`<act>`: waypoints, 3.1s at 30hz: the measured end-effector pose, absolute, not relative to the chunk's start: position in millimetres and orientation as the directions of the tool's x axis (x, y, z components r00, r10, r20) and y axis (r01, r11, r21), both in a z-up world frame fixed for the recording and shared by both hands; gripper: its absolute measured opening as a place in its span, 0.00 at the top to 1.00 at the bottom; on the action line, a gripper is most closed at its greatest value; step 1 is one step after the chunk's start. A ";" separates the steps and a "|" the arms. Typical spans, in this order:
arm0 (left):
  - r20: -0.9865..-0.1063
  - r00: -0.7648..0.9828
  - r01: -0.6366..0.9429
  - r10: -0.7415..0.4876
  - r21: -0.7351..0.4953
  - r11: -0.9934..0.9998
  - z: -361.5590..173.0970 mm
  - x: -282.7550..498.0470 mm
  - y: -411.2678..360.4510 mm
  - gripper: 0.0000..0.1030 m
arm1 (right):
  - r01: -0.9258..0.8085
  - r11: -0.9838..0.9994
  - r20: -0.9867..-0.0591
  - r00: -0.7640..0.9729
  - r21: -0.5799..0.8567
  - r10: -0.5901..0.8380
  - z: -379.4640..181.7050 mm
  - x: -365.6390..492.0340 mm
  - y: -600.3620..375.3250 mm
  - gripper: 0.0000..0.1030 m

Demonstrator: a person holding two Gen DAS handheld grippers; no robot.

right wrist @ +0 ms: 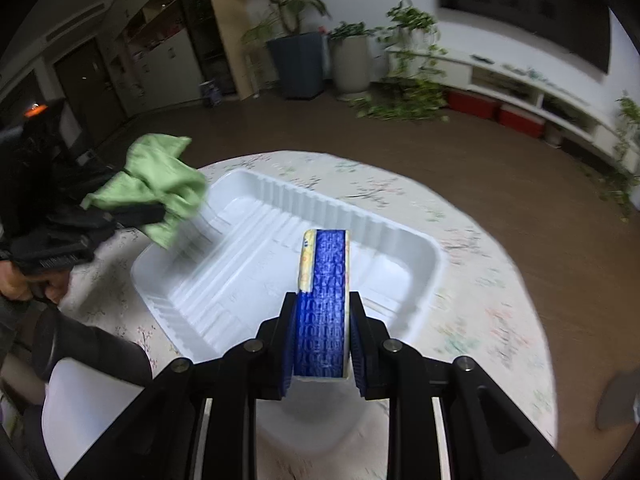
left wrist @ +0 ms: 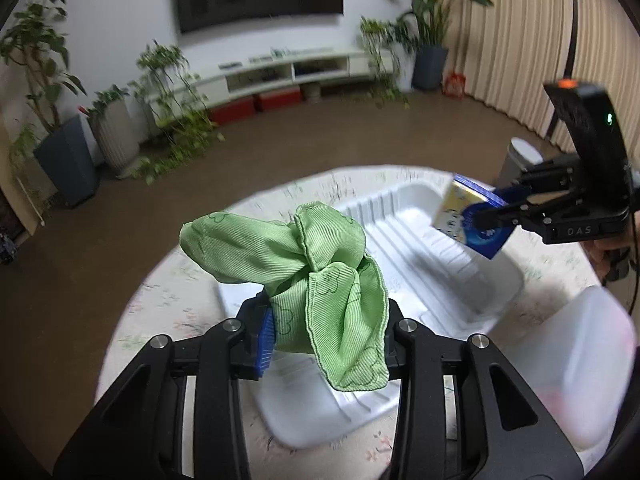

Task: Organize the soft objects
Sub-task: 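Carry the green cloth and blue tissue pack over the white tray with both tools, then open both tools to drop the cloth and tissue pack into the tray, then move both tools back over the remaining items on the table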

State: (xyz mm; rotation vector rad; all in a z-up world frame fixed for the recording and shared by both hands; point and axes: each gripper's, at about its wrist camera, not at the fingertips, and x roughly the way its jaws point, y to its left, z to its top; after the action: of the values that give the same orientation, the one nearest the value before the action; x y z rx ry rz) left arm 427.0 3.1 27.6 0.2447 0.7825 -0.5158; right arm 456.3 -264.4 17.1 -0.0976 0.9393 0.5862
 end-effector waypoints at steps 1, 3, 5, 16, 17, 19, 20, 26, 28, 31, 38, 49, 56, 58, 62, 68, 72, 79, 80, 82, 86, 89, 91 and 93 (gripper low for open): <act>-0.739 0.581 0.523 -0.341 0.018 0.852 19.5 433.1 2.0 0.65 | -0.519 0.835 -0.787 0.431 0.184 0.442 11.1 460.5 -262.4 0.75; -0.754 0.565 0.513 -0.335 0.003 0.859 10.6 438.1 -0.3 0.64 | -0.523 0.827 -0.792 0.407 0.205 0.454 1.4 465.8 -259.6 0.75; -0.771 0.553 0.495 -0.316 -0.001 0.869 -3.3 439.4 3.3 0.63 | -0.521 0.828 -0.801 0.396 0.206 0.448 -8.4 469.3 -258.9 0.75; -0.819 0.496 0.458 -0.288 -0.035 0.888 -31.0 427.4 8.1 0.54 | -0.489 0.847 -0.805 0.406 0.209 0.432 -26.8 477.1 -270.0 0.49; -0.821 0.492 0.457 -0.291 -0.041 0.889 -32.6 425.0 9.1 0.52 | -0.486 0.846 -0.799 0.408 0.220 0.442 -26.9 477.2 -272.9 0.48; -0.822 0.489 0.451 -0.292 -0.048 0.891 -34.9 422.9 10.8 0.50 | -0.477 0.848 -0.787 0.421 0.230 0.451 -24.6 475.9 -277.7 0.43; -0.821 0.489 0.449 -0.295 -0.053 0.892 -35.1 422.3 11.9 0.49 | -0.474 0.848 -0.781 0.426 0.237 0.457 -23.2 475.6 -279.6 0.41; -0.805 0.499 0.442 -0.321 -0.083 0.893 -32.1 418.6 10.5 0.31 | -0.477 0.844 -0.761 0.444 0.246 0.473 -14.8 471.8 -285.6 0.38; -0.803 0.501 0.439 -0.323 -0.086 0.895 -31.6 418.2 11.3 0.31 | -0.476 0.842 -0.752 0.451 0.253 0.481 -11.5 469.8 -288.3 0.37; -0.793 0.518 0.425 -0.321 -0.088 0.901 -28.9 414.6 13.1 0.30 | -0.473 0.845 -0.745 0.464 0.248 0.479 -8.5 466.7 -291.2 0.37; -0.759 0.562 0.396 -0.329 -0.102 0.913 -11.4 411.9 27.3 0.17 | -0.454 0.851 -0.718 0.496 0.264 0.488 6.1 453.8 -310.3 0.34; -0.645 0.675 0.280 -0.359 -0.226 0.933 30.0 353.3 85.1 0.13 | -0.403 0.875 -0.636 0.608 0.267 0.475 51.1 365.5 -364.7 0.22; -0.607 0.730 0.190 -0.313 -0.260 0.947 33.2 257.4 129.2 0.00 | -0.326 0.892 -0.627 0.634 0.314 0.452 46.4 289.3 -402.8 0.13; -0.604 0.739 0.173 -0.298 -0.257 0.951 31.5 230.1 134.2 0.00 | -0.289 0.901 -0.635 0.640 0.324 0.433 42.7 265.3 -412.8 0.06; -0.556 0.796 0.155 -0.239 -0.195 0.969 33.8 162.1 133.4 0.00 | -0.243 0.899 -0.622 0.655 0.364 0.429 38.1 220.7 -425.1 0.00; -0.519 0.829 0.131 -0.210 -0.185 0.974 41.5 83.8 109.3 0.00 | -0.217 0.910 -0.639 0.655 0.353 0.404 33.6 150.8 -405.1 0.00; -0.501 0.834 0.173 -0.230 -0.157 0.972 39.5 39.1 74.4 0.00 | -0.234 0.917 -0.630 0.671 0.322 0.392 29.6 106.8 -375.7 0.00; -0.542 0.807 0.200 -0.235 -0.123 0.972 9.0 -4.6 27.6 0.00 | -0.265 0.930 -0.596 0.714 0.255 0.367 11.4 48.0 -327.0 0.00; -0.550 0.801 0.198 -0.235 -0.126 0.972 5.0 -6.2 25.2 0.00 | -0.265 0.931 -0.601 0.712 0.249 0.363 6.3 42.4 -321.7 0.00; -0.561 0.794 0.190 -0.234 -0.136 0.972 1.0 -9.2 21.4 0.00 | -0.280 0.932 -0.611 0.704 0.229 0.362 -1.7 31.2 -309.1 0.00; -0.680 0.708 0.136 -0.193 -0.136 0.981 -14.8 0.4 17.6 0.00 | -0.288 0.944 -0.627 0.708 0.163 0.325 -7.4 22.4 -292.7 0.00; -0.693 0.679 0.115 -0.241 -0.224 0.968 -25.5 3.7 23.0 0.00 | -0.260 0.955 -0.643 0.710 0.140 0.288 -6.7 26.3 -290.4 0.00; -0.705 0.675 0.108 -0.215 -0.194 0.975 -29.5 6.0 18.6 0.00 | -0.234 0.962 -0.672 0.690 0.143 0.269 -8.6 34.0 -291.5 0.00; -0.713 0.674 0.107 -0.194 -0.165 0.980 -30.9 7.6 12.7 0.00 | -0.217 0.966 -0.696 0.673 0.138 0.250 -9.6 44.5 -292.3 0.00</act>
State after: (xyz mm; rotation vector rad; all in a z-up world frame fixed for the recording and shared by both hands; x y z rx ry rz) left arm 7.6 12.7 -30.9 -0.1132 0.8140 -0.1693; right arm 44.5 -292.3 -9.6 0.0446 0.7906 0.2633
